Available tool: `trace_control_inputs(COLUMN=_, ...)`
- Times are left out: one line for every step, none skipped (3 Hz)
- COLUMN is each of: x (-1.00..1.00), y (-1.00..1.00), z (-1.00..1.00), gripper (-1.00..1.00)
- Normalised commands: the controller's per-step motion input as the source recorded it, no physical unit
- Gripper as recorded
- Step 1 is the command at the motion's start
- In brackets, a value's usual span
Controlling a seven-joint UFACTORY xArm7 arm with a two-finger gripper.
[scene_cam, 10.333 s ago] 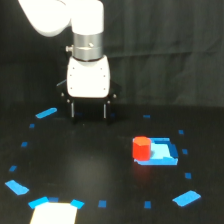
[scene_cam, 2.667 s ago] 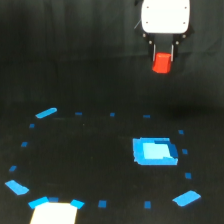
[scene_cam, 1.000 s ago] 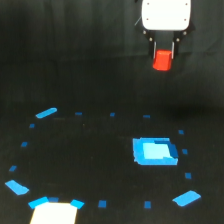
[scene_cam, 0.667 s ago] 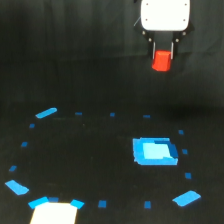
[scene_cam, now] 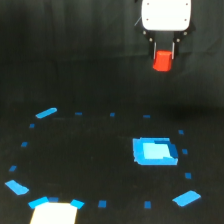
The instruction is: Pick up the red object from the table
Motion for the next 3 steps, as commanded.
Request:
trace_control_inputs(x=0.19, y=0.13, z=0.6, gripper=-1.0)
trace_control_inputs(x=0.05, y=-0.01, z=0.28, gripper=-1.0)
trace_control_inputs(x=-0.09, y=0.16, z=0.15, gripper=-0.95)
